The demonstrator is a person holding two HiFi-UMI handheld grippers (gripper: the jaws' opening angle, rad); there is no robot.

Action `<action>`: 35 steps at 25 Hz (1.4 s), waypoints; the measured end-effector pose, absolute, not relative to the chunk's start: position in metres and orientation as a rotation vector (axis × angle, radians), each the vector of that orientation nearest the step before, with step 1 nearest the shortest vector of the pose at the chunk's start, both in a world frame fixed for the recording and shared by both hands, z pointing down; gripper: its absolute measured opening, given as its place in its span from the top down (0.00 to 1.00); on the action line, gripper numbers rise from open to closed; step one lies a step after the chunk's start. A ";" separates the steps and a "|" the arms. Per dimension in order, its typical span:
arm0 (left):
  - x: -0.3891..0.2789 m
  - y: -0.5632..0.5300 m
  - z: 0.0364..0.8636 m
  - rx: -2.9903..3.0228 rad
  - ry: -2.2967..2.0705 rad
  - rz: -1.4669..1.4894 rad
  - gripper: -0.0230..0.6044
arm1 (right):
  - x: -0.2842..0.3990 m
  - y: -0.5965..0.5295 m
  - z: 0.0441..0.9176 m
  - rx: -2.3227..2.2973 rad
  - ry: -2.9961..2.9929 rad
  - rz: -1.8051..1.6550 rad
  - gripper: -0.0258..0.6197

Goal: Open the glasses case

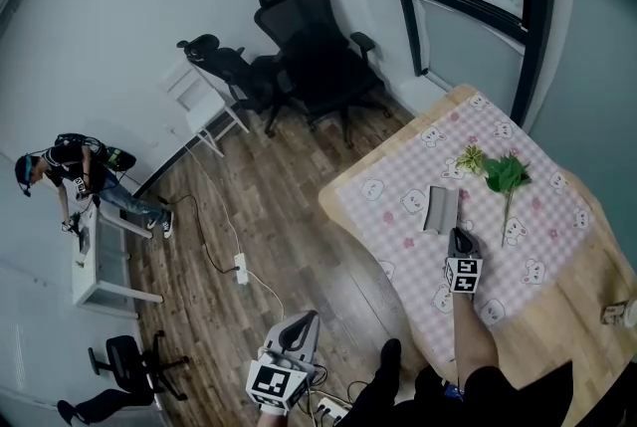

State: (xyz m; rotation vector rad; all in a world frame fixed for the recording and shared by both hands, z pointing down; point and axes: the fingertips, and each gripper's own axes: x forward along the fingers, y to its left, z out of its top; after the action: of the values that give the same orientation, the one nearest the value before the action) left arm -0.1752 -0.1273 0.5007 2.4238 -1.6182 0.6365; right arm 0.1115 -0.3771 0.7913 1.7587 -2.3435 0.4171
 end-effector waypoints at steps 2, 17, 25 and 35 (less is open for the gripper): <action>-0.176 -0.126 0.503 2.440 -1.613 0.644 0.96 | 0.113 -0.376 0.792 1.743 -2.339 0.423 0.91; -0.184 -0.148 0.475 2.522 -1.719 0.521 0.96 | 0.150 -0.332 0.593 1.816 -2.489 -0.088 0.91; -0.180 -0.155 0.455 2.585 -1.776 0.452 0.96 | 0.142 -0.220 0.418 1.949 -2.563 -0.248 0.91; -0.175 -0.164 0.427 2.598 -1.834 0.328 0.96 | 0.128 -0.144 0.416 1.832 -2.563 -0.191 0.92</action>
State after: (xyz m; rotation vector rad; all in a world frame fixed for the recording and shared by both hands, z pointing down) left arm -0.1747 -0.1641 0.4268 2.5979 -1.8342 0.3283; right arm 0.1278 -0.1444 0.4163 1.8319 -2.5633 -0.1913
